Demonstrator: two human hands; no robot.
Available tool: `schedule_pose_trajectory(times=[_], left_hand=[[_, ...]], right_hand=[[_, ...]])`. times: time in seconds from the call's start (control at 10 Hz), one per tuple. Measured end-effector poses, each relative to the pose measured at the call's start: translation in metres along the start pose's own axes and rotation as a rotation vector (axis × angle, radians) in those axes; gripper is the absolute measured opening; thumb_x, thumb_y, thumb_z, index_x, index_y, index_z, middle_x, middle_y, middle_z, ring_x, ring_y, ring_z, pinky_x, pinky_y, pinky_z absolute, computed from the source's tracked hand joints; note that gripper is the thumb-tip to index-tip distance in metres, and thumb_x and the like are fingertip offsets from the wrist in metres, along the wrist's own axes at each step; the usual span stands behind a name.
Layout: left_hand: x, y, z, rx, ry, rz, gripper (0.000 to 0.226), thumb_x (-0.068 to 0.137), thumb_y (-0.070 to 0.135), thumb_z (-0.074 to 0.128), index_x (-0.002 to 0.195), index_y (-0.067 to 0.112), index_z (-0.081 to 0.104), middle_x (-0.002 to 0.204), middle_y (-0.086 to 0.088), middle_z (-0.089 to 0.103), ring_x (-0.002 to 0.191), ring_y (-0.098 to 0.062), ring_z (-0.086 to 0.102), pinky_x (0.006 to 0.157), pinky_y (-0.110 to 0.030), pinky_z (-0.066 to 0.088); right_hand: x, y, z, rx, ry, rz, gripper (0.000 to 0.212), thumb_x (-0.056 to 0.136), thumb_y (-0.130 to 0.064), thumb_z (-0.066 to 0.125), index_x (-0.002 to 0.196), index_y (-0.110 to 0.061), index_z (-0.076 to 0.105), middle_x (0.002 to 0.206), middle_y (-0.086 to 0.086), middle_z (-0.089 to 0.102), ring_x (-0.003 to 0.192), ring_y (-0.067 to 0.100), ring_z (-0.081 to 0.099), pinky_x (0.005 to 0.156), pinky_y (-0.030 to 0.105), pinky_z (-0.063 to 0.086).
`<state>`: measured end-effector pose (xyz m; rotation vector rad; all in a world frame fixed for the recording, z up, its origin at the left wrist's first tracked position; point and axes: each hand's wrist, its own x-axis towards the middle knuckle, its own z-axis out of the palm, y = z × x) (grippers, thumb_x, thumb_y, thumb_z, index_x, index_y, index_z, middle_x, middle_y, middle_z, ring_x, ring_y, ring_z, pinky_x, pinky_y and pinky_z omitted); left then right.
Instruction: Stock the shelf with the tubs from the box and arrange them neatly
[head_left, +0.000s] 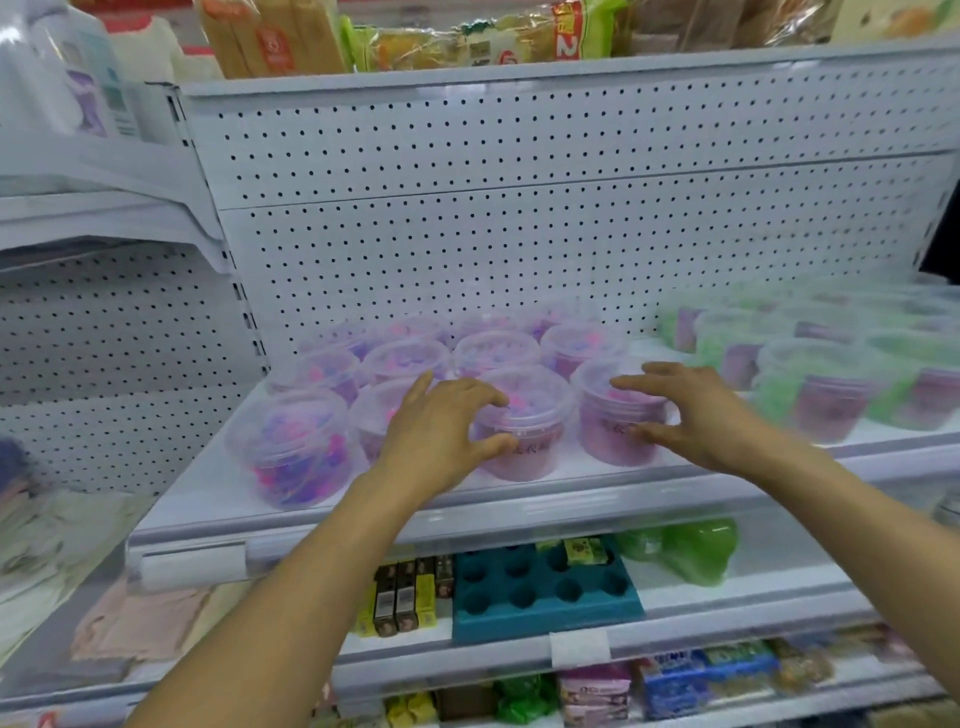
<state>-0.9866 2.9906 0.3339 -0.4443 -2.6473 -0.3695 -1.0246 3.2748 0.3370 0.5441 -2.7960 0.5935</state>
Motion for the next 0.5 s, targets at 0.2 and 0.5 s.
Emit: schedule_pose_trajectory(times=[0.2,0.5], left_hand=[[0.001,-0.001,-0.002,-0.041,0.017,-0.018,0.045,0.079,0.052,0.069,0.118,0.031,0.061,0.131,0.011,0.058,0.123,-0.014,0.049,0.112,-0.036,0.027],[-0.004,0.009,-0.012,0.132,-0.044,0.007,0.071,0.082,0.070,0.046,0.142,0.033,0.038,0.149,0.008,0.039,0.140,-0.014,0.029,0.119,-0.042,0.011]], right_hand=[[-0.001,-0.004,0.000,-0.050,-0.031,0.025,0.055,0.086,-0.030,0.066,0.136,-0.041,0.046,0.149,0.009,0.038,0.136,0.032,0.030,0.110,0.041,0.028],[-0.012,-0.024,-0.003,-0.194,-0.057,0.034,0.069,0.087,-0.055,0.053,0.147,-0.039,0.024,0.160,0.001,0.007,0.146,0.025,-0.001,0.117,0.045,0.013]])
